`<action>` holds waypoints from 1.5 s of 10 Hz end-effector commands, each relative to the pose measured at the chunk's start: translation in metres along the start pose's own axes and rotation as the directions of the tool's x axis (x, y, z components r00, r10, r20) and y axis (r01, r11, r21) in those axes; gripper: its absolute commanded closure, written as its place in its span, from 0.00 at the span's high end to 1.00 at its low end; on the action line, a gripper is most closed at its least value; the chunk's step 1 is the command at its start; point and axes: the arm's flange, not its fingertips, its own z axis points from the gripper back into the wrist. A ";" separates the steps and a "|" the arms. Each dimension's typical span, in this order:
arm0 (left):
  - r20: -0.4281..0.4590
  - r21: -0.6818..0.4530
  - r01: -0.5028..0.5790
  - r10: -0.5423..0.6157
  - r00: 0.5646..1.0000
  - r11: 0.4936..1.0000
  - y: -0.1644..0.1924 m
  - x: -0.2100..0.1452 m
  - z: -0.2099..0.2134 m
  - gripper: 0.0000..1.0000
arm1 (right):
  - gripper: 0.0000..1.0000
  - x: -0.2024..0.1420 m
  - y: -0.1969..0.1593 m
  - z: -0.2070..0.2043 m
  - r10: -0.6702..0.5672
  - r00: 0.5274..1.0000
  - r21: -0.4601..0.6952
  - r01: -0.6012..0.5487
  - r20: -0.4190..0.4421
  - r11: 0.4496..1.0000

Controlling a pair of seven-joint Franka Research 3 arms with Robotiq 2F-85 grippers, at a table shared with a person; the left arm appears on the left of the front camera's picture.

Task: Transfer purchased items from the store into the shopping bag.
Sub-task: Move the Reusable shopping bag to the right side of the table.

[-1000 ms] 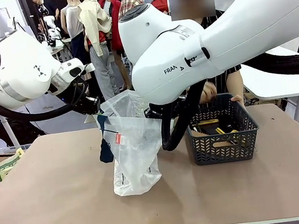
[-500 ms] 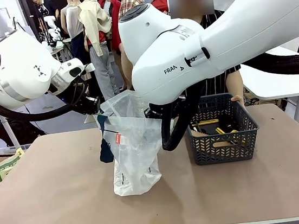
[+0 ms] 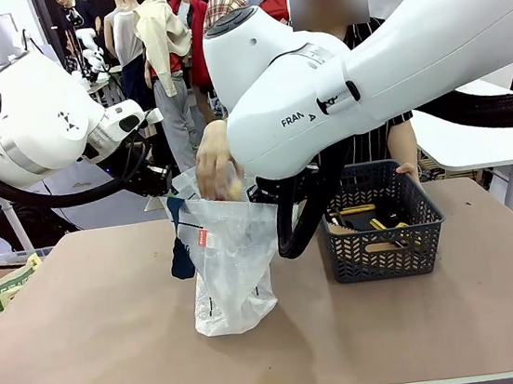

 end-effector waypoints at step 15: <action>0.001 0.001 -0.003 0.003 1.000 1.000 0.001 0.000 0.000 0.00 | 0.00 -0.002 -0.002 -0.001 -0.001 1.000 -0.006 0.001 0.000 1.000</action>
